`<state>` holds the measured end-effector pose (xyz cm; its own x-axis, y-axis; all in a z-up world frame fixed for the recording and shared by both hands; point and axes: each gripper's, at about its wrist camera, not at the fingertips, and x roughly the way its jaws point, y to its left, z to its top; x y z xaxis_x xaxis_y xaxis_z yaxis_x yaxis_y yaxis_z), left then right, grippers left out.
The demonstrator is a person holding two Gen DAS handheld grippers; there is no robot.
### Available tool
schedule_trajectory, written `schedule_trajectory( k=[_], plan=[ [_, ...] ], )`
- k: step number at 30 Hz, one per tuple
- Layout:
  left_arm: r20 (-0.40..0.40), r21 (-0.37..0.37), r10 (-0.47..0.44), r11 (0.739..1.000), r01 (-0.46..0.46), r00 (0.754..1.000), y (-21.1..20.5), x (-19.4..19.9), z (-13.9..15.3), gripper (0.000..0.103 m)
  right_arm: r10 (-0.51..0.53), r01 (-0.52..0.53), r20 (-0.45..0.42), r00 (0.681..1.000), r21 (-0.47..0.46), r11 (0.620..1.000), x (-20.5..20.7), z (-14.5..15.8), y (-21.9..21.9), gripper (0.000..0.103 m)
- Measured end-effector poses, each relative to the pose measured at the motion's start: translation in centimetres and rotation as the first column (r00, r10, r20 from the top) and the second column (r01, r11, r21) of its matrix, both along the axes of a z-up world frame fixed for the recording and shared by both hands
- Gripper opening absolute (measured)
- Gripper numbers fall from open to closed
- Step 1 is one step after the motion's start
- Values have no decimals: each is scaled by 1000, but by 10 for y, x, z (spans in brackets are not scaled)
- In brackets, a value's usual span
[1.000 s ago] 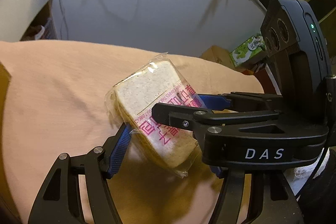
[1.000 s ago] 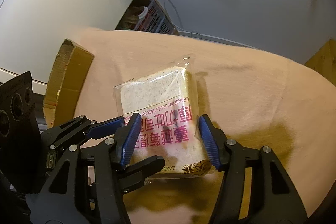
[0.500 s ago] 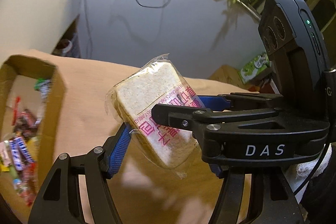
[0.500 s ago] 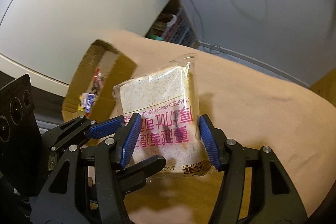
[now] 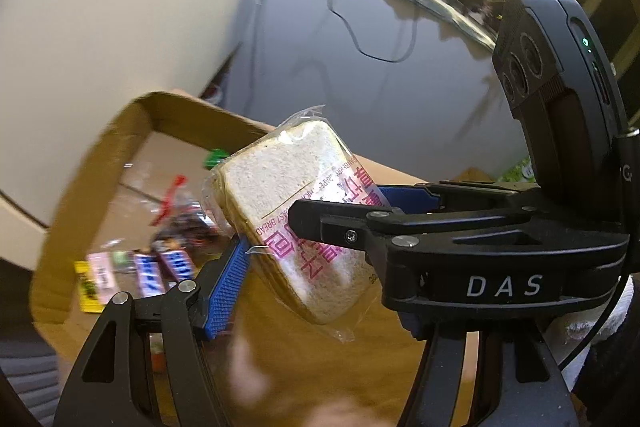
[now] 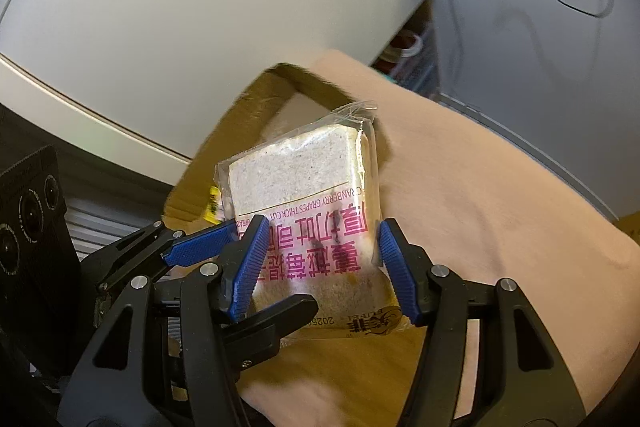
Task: Organize snacks
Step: 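Carry the bread loaf with the right tool over the cardboard box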
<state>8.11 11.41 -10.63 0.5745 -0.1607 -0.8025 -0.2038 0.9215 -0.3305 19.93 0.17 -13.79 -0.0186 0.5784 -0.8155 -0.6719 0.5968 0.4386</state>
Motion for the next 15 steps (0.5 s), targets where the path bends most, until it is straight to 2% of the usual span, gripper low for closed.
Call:
schedule_trajectory(
  k=[8, 15],
  plan=[
    [-5, 29, 80, 996, -80, 997, 42, -20, -2, 64, 69, -69, -9, 998, 10, 998, -13, -2, 52, 60],
    [-15, 52, 108, 993, -107, 994, 63, -27, -9, 64, 106, -106, -5, 994, -3, 994, -21, -7, 83, 60]
  ],
)
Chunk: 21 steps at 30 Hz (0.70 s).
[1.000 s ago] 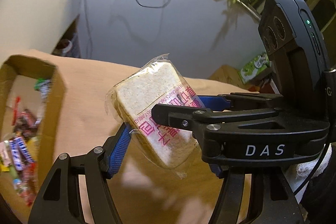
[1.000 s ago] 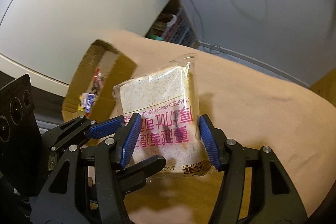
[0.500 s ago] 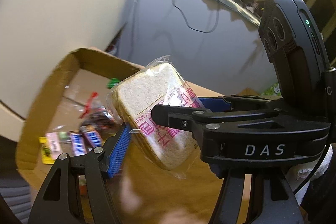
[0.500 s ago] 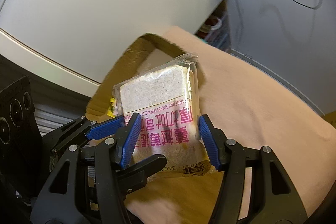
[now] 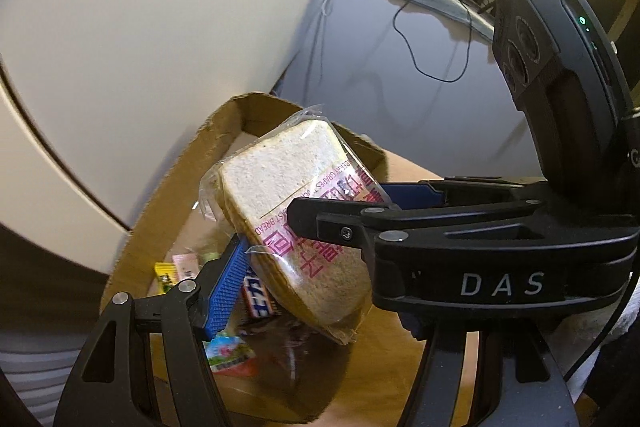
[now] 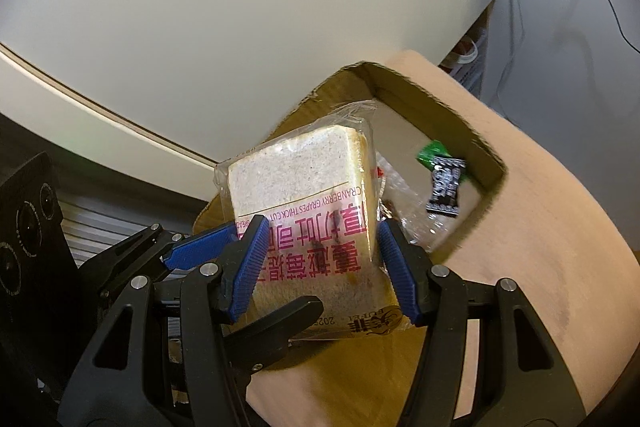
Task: Organize snacks
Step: 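Carry the bread loaf with the right tool over the cardboard box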
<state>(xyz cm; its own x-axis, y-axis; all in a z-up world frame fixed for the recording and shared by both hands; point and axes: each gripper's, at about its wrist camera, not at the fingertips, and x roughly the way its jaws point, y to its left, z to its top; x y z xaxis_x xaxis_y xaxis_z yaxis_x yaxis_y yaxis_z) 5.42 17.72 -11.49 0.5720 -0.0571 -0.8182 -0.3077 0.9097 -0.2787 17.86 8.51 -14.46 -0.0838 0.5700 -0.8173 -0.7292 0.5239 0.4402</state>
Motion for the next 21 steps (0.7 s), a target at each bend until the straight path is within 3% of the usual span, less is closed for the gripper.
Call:
schedule_trajectory(
  k=[21],
  plan=[
    [-31, 87, -6, 996, 9, 1000, 7, 7, -14, 61, -1, 1, 5, 1000, -39, 999, 0, -5, 12, 60]
  ],
)
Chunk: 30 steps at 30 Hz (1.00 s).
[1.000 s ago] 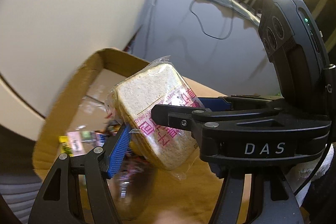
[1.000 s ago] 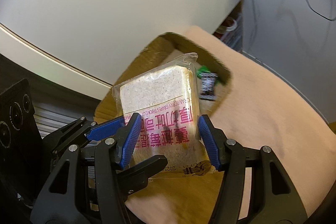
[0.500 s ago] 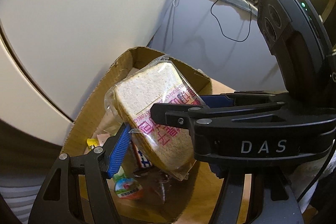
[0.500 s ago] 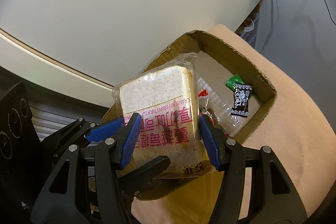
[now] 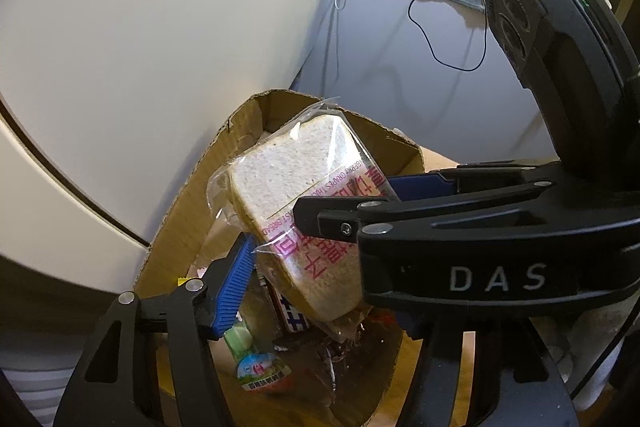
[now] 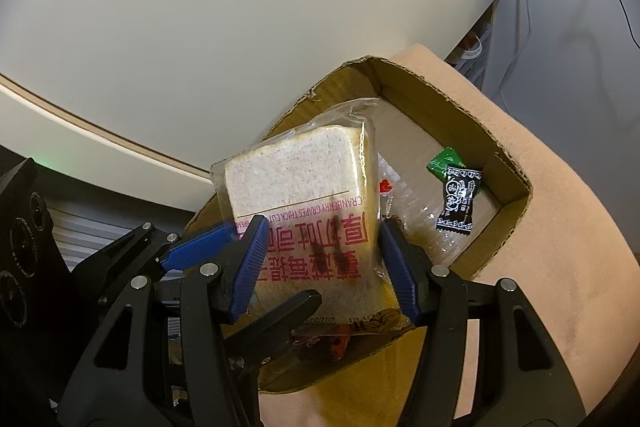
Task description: Organize snacks
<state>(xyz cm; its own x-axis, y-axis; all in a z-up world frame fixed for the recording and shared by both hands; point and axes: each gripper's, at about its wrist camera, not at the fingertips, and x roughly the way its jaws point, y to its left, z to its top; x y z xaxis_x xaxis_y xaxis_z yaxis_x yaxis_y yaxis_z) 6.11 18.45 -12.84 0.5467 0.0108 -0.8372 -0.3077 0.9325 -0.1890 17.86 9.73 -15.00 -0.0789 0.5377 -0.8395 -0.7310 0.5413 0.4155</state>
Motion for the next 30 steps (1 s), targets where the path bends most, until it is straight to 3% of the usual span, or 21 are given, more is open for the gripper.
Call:
schedule_trajectory(
  k=[4, 19, 23, 30],
  plan=[
    [-1, 31, -2, 1000, 2, 1000, -1, 0, 1, 60, -8, 9, 38, 999, -23, 1000, 0, 2, 1, 60],
    [-17, 30, 24, 999, -23, 1000, 4, -19, 4, 61, -26, 29, 87, 996, -29, 999, -5, 17, -18, 60],
    [-21, 37, 34, 999, -33, 999, 1, -29, 5, 61, -42, 44, 101, 994, -18, 999, -6, 22, -32, 69],
    [-14, 60, 68, 996, -68, 998, -5, -52, 15, 65, -56, 58, 176, 983, -9, 998, -20, 33, -55, 70]
  ],
)
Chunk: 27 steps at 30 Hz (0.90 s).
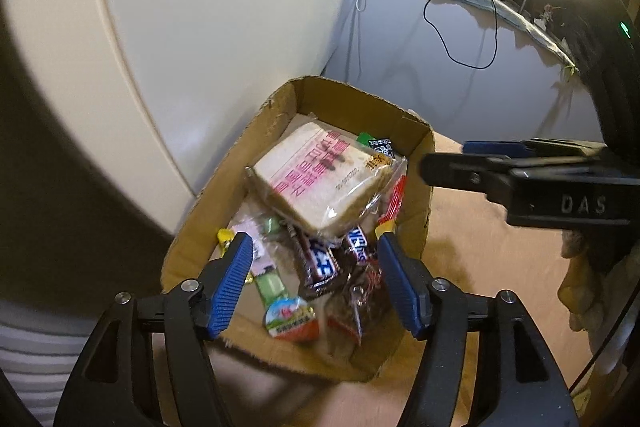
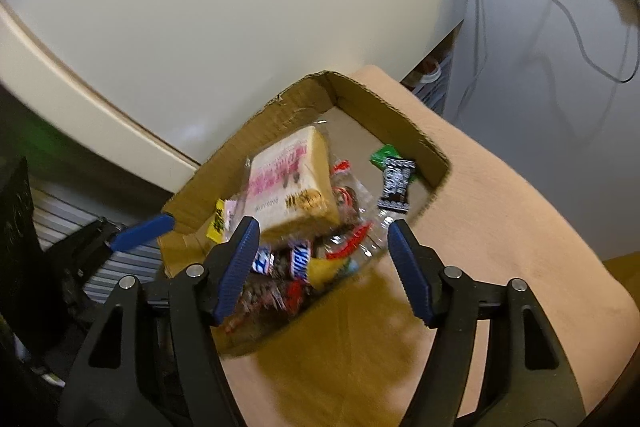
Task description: Organize snacks
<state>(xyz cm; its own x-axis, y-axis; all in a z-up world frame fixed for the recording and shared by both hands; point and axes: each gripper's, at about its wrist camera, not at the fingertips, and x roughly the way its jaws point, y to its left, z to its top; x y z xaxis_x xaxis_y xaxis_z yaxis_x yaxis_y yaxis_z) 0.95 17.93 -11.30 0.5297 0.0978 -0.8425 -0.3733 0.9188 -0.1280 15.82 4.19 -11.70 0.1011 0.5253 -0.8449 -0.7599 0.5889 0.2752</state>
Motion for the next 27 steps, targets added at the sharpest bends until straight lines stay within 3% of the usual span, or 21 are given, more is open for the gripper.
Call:
schedule_trajectory(
  k=[10, 27],
  plan=[
    [25, 85, 59, 995, -61, 998, -19, -40, 19, 66, -3, 1, 146, 989, 18, 1000, -46, 18, -47, 81],
    [59, 83, 105, 991, -109, 993, -35, -67, 37, 66, -103, 95, 181, 978, 51, 994, -71, 26, -102, 87]
  ],
)
